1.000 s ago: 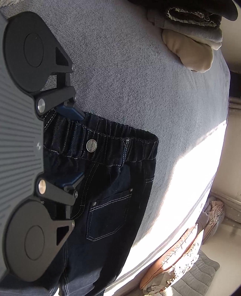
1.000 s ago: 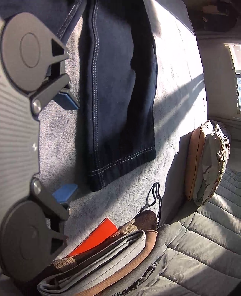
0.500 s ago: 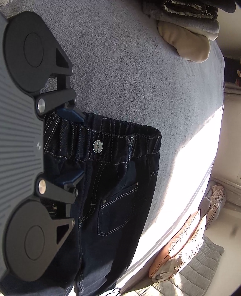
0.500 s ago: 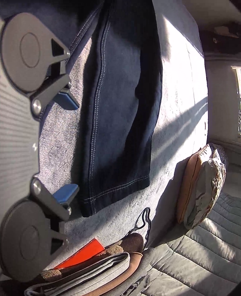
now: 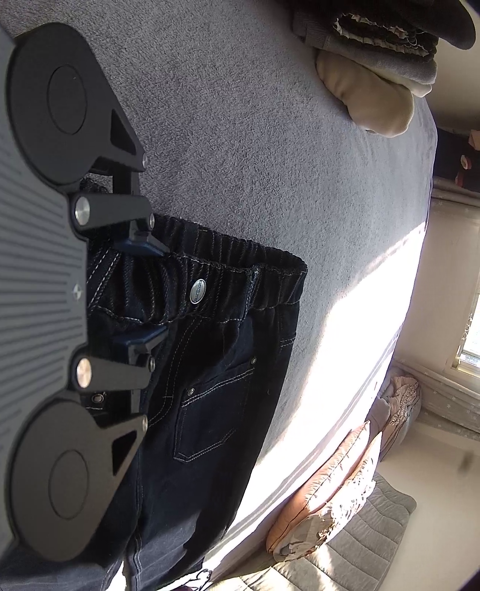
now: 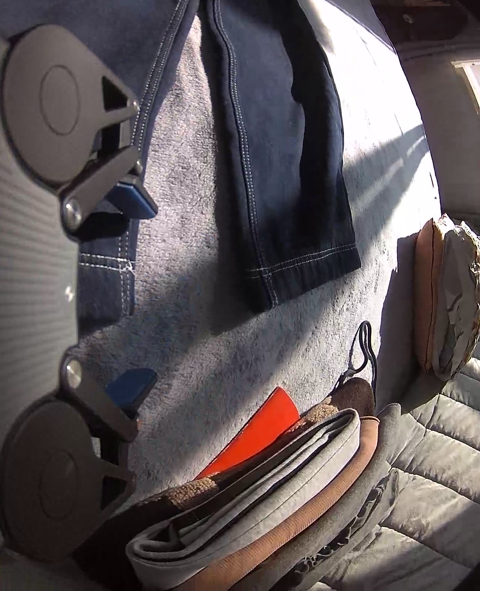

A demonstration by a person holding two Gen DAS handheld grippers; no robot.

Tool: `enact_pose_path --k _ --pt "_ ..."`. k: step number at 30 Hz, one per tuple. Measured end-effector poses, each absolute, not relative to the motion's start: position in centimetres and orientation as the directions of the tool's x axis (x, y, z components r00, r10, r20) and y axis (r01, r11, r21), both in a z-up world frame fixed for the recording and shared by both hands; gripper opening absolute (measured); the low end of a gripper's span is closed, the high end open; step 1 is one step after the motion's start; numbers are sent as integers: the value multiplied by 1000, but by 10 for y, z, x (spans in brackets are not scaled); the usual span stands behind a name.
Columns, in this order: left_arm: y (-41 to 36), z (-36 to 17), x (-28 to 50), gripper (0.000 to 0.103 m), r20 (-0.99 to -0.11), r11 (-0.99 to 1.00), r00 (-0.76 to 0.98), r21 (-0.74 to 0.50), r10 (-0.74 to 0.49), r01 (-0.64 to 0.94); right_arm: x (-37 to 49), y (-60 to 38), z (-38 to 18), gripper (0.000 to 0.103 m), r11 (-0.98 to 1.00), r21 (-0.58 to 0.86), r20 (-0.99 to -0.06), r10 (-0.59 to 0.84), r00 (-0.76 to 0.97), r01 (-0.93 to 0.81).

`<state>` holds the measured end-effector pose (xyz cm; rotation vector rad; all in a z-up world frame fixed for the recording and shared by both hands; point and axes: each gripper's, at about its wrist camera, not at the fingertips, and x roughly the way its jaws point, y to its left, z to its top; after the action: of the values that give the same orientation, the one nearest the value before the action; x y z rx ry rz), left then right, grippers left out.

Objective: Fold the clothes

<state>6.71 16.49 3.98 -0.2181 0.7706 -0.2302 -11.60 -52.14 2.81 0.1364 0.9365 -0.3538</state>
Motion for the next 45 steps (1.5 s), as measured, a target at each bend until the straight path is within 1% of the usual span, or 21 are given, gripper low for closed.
enact_pose_path --k 3,4,5,6,8,9,11,13,17,21,23,25,28,30,32,33,36,37,38,40,45 --pt "168 48 64 39 -642 947 710 -300 -289 115 -125 -525 25 87 941 34 -826 -163 540 337" --pt "166 50 63 39 -640 950 716 -289 -281 115 -127 -525 23 81 944 47 -827 -146 543 326" --pt "166 53 62 38 -635 952 722 -286 -275 111 -127 -524 20 63 949 55 -827 -131 547 310" --pt "165 56 61 38 -629 951 728 -289 -272 106 -126 -521 20 49 954 27 -818 -150 555 298" --pt "164 61 59 38 -618 951 740 -292 -267 99 -123 -513 21 25 961 -31 -799 -188 571 273" --pt "164 63 57 38 -613 951 744 -292 -265 97 -125 -512 26 19 960 -47 -779 -208 592 275" --pt "164 65 55 37 -605 950 750 -298 -266 96 -130 -514 40 12 955 -31 -722 -226 654 295" --pt "165 67 53 37 -599 949 755 -301 -265 95 -136 -514 58 11 953 -2 -646 -233 727 304" --pt "164 72 45 38 -586 952 771 -294 -249 84 -132 -503 78 11 943 -52 -542 -302 784 328" --pt "158 75 39 38 -568 966 792 -238 -224 102 -122 -496 88 11 936 -86 -482 -340 808 343" --pt "158 63 46 40 -602 971 771 -224 -205 84 -107 -497 77 12 927 -117 -531 -362 766 356" --pt "164 47 54 41 -642 967 739 -252 -203 47 -90 -501 54 14 914 -169 -620 -390 681 369" --pt "171 42 55 41 -641 957 736 -287 -218 33 -84 -497 39 14 897 -243 -647 -434 627 369" --pt "168 48 50 41 -624 962 752 -270 -213 49 -89 -498 45 21 911 -193 -651 -397 647 365" --pt "167 51 48 44 -615 963 760 -265 -209 50 -95 -501 50 49 920 -144 -651 -364 665 363" --pt "169 50 49 45 -619 962 758 -270 -206 41 -97 -500 48 53 921 -137 -661 -359 659 364" --pt "174 41 56 55 -657 963 726 -270 -202 24 -97 -496 43 57 924 -142 -684 -352 639 356" --pt "175 39 58 66 -667 964 719 -264 -196 17 -96 -495 41 61 925 -148 -689 -351 634 351" --pt "177 37 58 74 -673 965 716 -260 -184 4 -96 -495 39 67 925 -155 -694 -351 629 346" --pt "180 37 56 74 -673 962 716 -272 -185 -7 -94 -491 38 72 927 -166 -696 -351 626 336" --pt "176 40 50 75 -671 974 727 -225 -147 -10 -100 -471 49 72 949 -135 -652 -303 695 286"
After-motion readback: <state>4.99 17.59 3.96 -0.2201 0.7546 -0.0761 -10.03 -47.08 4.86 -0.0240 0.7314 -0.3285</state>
